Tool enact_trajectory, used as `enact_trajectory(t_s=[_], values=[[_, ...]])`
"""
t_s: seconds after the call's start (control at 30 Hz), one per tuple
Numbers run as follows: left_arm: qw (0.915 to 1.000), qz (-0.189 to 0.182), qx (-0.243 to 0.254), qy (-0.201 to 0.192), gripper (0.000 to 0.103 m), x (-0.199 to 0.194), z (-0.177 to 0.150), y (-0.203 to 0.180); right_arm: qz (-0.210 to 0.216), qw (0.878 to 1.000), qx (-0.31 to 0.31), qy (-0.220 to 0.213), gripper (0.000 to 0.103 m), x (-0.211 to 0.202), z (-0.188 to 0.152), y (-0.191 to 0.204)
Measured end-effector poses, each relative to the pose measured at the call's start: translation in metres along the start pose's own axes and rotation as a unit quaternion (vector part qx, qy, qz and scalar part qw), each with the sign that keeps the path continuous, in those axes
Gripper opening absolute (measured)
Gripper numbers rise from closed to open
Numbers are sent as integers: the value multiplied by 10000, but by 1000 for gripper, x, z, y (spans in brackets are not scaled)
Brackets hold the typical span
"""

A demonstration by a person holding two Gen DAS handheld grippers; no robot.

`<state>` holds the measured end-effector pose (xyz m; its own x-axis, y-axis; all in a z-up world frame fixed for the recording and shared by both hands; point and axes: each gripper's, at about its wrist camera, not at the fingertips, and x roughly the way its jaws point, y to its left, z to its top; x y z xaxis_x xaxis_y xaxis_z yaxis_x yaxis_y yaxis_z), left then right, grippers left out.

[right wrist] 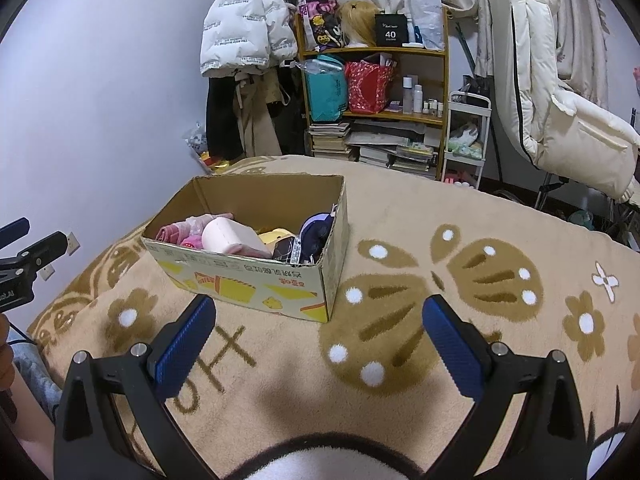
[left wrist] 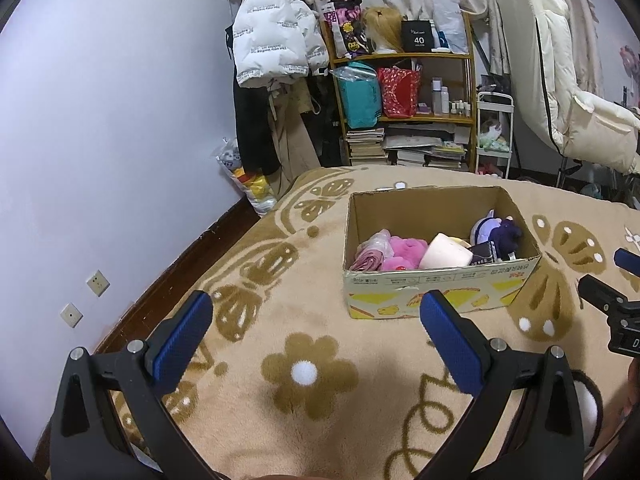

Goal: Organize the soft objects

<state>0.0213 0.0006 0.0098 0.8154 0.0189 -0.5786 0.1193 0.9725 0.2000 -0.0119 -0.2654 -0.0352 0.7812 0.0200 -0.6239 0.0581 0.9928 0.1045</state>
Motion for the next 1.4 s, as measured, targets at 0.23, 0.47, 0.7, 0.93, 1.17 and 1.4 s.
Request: enact_trajectory(t_s=[0.23, 0.47, 0.7, 0.93, 1.17, 1.4], values=[[10000, -13, 41, 14, 103, 0, -1, -1, 36, 9999, -24, -115, 103, -3, 2, 3], [9998, -110, 128, 98, 103, 1, -2, -6, 34, 9999, -14, -148, 103, -6, 2, 5], [9998, -111, 138, 111, 103, 1, -2, -7, 39, 9999, -26, -149, 103, -6, 3, 6], [9998, -135, 104, 59, 103, 0, -1, -9, 22, 9999, -8, -153, 103, -6, 2, 7], [9998, -132, 107, 43, 103, -1, -1, -10, 64, 9999, 18, -159, 103, -6, 2, 6], [9998, -149, 107, 47, 103, -2, -1, -10, 90, 9998, 21, -199, 103, -10, 2, 6]])
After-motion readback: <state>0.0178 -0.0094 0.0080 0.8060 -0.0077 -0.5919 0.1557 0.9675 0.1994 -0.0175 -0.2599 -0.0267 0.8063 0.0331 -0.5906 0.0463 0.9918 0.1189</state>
